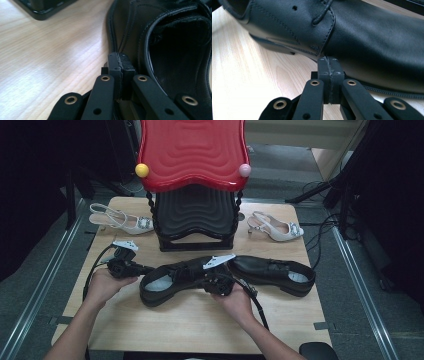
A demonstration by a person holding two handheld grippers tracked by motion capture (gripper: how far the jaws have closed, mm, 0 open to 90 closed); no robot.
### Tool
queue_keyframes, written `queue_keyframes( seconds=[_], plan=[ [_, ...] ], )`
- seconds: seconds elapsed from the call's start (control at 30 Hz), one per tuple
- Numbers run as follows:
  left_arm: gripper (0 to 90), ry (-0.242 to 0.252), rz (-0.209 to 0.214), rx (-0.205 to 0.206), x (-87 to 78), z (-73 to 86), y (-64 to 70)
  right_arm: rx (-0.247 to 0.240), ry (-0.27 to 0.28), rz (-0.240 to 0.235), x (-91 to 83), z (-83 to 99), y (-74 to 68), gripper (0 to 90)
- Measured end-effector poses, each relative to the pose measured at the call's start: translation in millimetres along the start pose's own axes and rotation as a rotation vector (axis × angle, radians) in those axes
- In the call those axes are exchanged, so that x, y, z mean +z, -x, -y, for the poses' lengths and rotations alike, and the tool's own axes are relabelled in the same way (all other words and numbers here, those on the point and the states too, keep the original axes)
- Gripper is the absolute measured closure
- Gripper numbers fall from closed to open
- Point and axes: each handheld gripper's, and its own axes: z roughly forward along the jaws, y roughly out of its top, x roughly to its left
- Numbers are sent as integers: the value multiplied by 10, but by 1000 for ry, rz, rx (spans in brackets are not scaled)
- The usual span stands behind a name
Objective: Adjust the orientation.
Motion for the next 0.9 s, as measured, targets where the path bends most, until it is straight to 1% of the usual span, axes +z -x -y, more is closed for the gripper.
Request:
queue_keyframes(
  seconds=[0.1,0.13,0.33,0.37,0.4,0.43,0.57,0.63,0.7,0.77,0.8,0.83,0.9],
  plan=[
    [900,-11,11,6,54,4,61,16,-6,-3,-17,0,23,900],
    [900,-18,23,10,69,2,73,19,-9,1,-24,-1,25,900],
    [900,-35,32,36,122,-22,184,11,-15,18,-47,-4,46,900],
    [900,-30,32,36,132,-24,206,9,-16,22,-51,-5,48,900],
    [900,-22,38,26,140,-22,225,14,-18,25,-56,-5,50,900],
    [900,-24,48,24,145,-23,236,16,-20,26,-61,-4,55,900],
    [900,-19,40,25,161,-14,277,21,-20,29,-74,-1,72,900],
    [900,-14,41,25,174,-5,295,15,-15,34,-71,1,74,900],
    [900,-16,52,20,184,1,315,11,-17,42,-75,-2,73,900],
    [900,-25,70,22,202,4,341,17,-19,44,-82,-3,88,900],
    [900,-24,71,23,209,7,355,22,-19,45,-86,-3,97,900],
    [900,-27,84,23,223,12,373,24,-20,49,-91,-3,103,900],
    [900,-26,88,21,243,12,405,32,-22,54,-105,-4,123,900]
  ],
)
